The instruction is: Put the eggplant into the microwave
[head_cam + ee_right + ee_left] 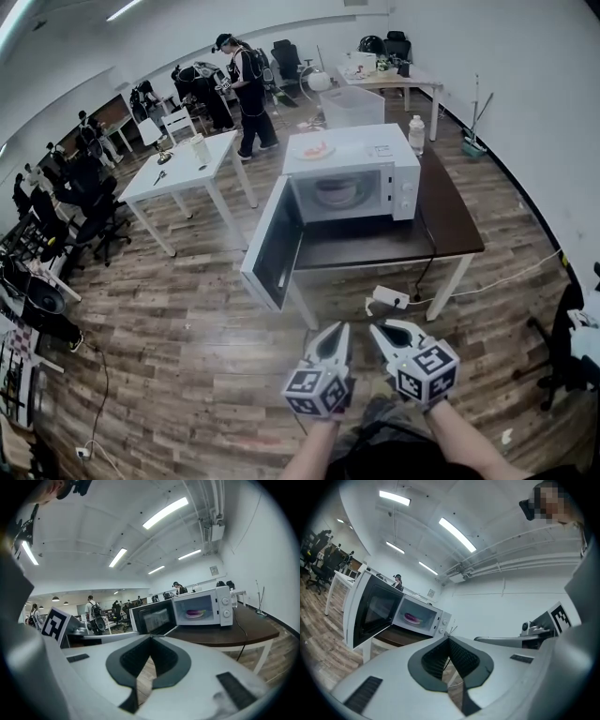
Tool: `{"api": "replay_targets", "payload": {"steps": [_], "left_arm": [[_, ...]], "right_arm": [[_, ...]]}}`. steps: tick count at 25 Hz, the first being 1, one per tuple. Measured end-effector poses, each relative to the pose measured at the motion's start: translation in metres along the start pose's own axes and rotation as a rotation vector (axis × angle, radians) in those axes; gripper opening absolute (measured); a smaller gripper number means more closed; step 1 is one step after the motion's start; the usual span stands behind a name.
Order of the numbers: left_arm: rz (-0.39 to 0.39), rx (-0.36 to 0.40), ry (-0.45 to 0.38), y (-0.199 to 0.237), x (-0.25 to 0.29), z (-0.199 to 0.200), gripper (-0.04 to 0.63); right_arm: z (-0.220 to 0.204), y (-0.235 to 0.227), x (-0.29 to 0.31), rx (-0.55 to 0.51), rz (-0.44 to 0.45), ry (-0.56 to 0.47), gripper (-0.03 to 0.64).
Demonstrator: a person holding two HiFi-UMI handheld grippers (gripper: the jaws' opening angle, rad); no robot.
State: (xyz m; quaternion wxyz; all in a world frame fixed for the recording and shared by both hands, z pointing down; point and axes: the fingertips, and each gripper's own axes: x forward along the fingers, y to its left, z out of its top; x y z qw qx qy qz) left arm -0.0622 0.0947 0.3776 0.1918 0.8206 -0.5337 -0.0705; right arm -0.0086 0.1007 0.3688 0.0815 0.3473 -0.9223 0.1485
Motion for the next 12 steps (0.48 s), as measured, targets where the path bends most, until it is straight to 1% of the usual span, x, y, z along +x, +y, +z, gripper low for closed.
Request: {"api": "replay_targets", "payload": {"steps": [7, 12], "left_arm": [[0.013, -0.002, -0.023, 0.007, -0.01, 0.009, 0.0], [0.021, -0.012, -0.012, 0.01, -0.017, 0.007, 0.0]], "right_arm": [[0.005, 0.015, 0.005, -0.026, 0.03, 0.004, -0.002], [0.003, 0.018, 0.008, -0.026, 0.028, 0.019, -0.002]]}}
